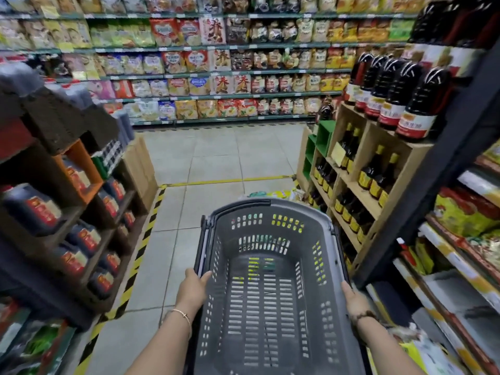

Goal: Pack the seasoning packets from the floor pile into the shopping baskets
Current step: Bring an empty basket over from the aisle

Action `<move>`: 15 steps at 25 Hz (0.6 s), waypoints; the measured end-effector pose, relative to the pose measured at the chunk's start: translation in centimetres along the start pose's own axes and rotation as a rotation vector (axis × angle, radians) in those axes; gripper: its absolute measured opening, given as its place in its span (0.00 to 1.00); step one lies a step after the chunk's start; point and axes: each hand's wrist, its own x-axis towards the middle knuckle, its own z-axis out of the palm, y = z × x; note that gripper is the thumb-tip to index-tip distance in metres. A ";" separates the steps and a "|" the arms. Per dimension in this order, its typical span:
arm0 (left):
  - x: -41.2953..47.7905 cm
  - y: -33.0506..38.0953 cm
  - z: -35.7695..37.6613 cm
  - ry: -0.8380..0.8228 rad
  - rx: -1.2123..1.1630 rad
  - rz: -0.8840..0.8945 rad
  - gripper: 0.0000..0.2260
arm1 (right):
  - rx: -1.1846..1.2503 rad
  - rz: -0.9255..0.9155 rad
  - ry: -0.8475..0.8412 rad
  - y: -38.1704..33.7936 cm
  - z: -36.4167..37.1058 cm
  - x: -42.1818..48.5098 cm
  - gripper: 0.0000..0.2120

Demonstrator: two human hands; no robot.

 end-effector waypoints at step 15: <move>23.0 23.9 12.7 -0.200 0.161 0.167 0.18 | 0.271 0.221 0.187 -8.5 -5.0 20.3 0.27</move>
